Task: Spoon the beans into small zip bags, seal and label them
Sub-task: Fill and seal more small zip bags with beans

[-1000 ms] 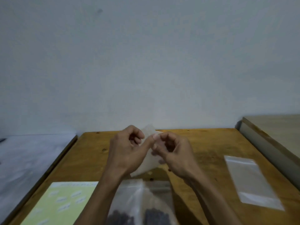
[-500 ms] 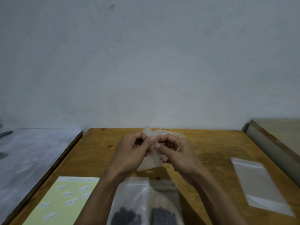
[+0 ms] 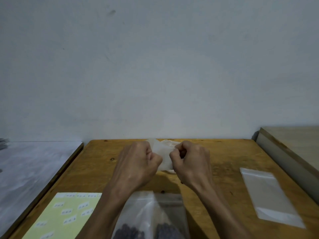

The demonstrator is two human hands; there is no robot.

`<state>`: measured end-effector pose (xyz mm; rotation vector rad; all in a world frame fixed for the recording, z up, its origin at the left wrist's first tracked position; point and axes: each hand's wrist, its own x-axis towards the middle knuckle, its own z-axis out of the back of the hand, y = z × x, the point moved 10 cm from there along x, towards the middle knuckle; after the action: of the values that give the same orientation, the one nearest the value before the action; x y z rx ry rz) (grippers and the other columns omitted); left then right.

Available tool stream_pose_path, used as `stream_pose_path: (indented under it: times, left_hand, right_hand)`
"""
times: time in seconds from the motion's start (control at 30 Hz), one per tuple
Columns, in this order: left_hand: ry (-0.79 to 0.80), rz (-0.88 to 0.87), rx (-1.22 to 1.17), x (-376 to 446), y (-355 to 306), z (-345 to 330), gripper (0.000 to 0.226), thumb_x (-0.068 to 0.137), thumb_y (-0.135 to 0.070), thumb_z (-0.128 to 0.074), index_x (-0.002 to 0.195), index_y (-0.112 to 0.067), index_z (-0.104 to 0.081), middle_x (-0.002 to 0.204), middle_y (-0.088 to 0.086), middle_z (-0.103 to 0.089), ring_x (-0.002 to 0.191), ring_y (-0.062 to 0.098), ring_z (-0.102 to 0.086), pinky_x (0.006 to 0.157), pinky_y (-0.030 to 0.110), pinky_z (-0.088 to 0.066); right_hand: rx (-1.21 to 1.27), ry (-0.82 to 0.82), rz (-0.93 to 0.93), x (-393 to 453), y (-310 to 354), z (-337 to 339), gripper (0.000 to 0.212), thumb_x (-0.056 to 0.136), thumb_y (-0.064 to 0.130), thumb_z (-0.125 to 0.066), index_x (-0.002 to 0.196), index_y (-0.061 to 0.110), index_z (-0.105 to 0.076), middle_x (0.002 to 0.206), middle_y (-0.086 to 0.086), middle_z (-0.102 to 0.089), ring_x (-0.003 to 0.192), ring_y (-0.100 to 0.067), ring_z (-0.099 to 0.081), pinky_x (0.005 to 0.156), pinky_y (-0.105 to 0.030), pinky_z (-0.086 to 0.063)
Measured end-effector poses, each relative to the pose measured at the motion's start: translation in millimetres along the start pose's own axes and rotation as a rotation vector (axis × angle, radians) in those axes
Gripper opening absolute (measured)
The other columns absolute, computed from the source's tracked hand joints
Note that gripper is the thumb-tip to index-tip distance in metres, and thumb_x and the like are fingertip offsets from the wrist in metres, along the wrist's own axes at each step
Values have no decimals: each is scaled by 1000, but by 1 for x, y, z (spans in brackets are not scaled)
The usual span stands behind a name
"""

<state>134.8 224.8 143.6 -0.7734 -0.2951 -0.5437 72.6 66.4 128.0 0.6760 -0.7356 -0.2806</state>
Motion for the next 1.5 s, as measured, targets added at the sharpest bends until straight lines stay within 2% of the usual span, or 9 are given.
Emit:
stream_pose_path:
  times: [0.17,0.3,0.47,0.63,0.8,1.0,1.17,1.27,1.5]
  left_hand:
    - [-20,38,-47,6,-10,15,27,74,-24,-68,52,-13,-56,49,3,-64,55,16,-70,56,43,-59]
    - [32,-32,-154,2,-22,17,35,67,-51,-80,71,-22,-60,63,-10,-64,58,5,-60,56,28,-53]
    - [329,-211,147,-4,-11,-20,137,35,-84,-75,152,-40,-19,149,-19,-27,134,5,-24,113,32,-32]
    - [292,-307,241,-4,-16,-28,106,49,-75,-71,141,-34,-37,121,-19,-42,106,6,-39,94,30,-43]
    - [321,-331,332,-4,-15,-33,103,50,-83,-57,139,-35,-36,120,-16,-41,107,7,-37,95,30,-40]
    - [379,-294,172,-4,-2,-44,90,51,-72,-72,129,-39,-40,118,-20,-45,105,6,-42,88,30,-44]
    - [405,-116,108,7,35,-54,83,52,-68,-81,120,-38,-44,111,-16,-54,98,11,-54,78,35,-55]
    - [478,3,120,12,60,-65,97,46,-71,-82,129,-37,-42,117,-14,-55,100,11,-57,80,37,-57]
    - [690,93,154,27,67,-110,126,45,-69,-82,152,-37,-23,142,-3,-48,115,20,-53,94,42,-55]
  right_hand:
    - [235,238,51,-11,25,-18,20,90,21,-67,105,26,-55,89,9,-69,66,-3,-67,53,-16,-50]
    - [402,173,-24,-7,10,-10,27,89,3,-63,91,28,-53,86,5,-67,66,-10,-67,50,-20,-49]
    - [649,274,-180,-8,-9,-16,27,90,-5,-61,82,18,-71,87,-7,-72,83,-36,-73,59,-48,-60]
    - [588,307,-229,-11,-18,-16,30,84,-7,-71,70,19,-73,70,3,-67,60,-5,-64,48,-20,-51]
    - [29,167,76,-2,-4,0,18,74,7,-82,78,24,-79,78,11,-63,65,-3,-53,56,-8,-36]
    - [269,567,192,-11,29,-13,10,80,21,-83,89,23,-80,70,22,-66,61,4,-57,56,-8,-40]
    - [84,241,-138,13,-41,5,11,86,34,-76,96,29,-74,96,16,-73,79,-8,-63,65,-16,-47]
    - [-239,277,-366,7,-105,2,50,81,50,-76,123,28,-62,127,2,-64,110,-20,-62,90,-37,-54]
    - [398,311,-815,-31,-160,-55,55,80,19,-82,128,17,-55,97,-11,-72,83,-30,-74,73,-45,-64]
